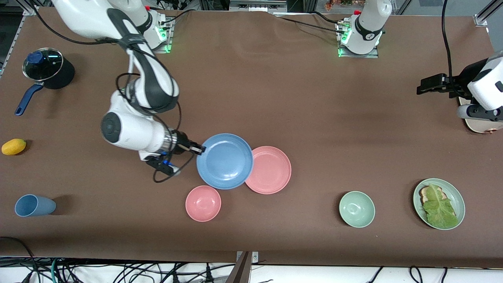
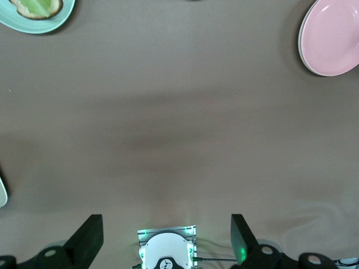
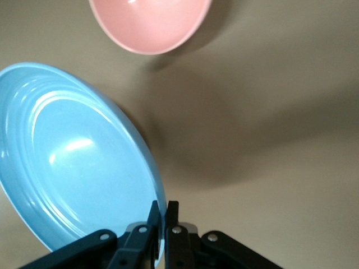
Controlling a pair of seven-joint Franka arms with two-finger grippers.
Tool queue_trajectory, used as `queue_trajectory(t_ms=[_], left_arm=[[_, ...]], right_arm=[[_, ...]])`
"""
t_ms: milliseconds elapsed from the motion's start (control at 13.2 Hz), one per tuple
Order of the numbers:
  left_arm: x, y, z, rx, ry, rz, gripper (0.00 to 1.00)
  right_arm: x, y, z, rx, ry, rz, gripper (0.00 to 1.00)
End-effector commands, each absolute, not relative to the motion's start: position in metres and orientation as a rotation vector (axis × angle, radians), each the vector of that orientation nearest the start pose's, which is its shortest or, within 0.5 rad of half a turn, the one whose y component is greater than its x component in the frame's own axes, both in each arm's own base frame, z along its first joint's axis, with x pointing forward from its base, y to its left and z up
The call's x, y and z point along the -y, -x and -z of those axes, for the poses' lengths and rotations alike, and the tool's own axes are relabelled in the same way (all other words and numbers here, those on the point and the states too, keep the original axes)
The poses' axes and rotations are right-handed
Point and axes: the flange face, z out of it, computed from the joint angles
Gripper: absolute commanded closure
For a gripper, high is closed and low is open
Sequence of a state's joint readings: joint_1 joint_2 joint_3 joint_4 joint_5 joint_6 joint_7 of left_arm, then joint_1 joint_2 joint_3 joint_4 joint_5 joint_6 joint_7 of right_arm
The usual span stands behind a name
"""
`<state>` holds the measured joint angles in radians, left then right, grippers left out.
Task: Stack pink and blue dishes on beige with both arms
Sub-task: 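Carry the blue plate with the right gripper onto the pink plate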
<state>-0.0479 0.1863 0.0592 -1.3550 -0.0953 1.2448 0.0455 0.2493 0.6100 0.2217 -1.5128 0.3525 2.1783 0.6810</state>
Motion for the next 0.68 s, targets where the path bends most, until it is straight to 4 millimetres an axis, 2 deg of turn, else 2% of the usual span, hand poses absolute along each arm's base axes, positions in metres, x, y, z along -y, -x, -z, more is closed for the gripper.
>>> queue_trajectory(t_ms=[0,151,303,606], left_arm=[[0.005,-0.557,-0.593,-0.093,3.164,-0.405,0.0],[0.003,-0.557,-0.588,-0.088,3.164,-0.41,0.0],[0.002,-0.556,-0.584,-0.085,3.164,-0.415,0.0],[0.002,-0.548,-0.581,-0.085,3.17,-0.376,0.0]], right_arm=[[-0.359,-0.651,-0.301,-0.66,2.688,-0.152,1.0],[-0.378,-0.646,-0.282,-0.645,2.707,-0.073,1.0],[-0.393,-0.647,-0.275,-0.635,2.67,-0.005,1.0],[-0.417,-0.633,-0.25,-0.597,2.674,0.001,1.0]])
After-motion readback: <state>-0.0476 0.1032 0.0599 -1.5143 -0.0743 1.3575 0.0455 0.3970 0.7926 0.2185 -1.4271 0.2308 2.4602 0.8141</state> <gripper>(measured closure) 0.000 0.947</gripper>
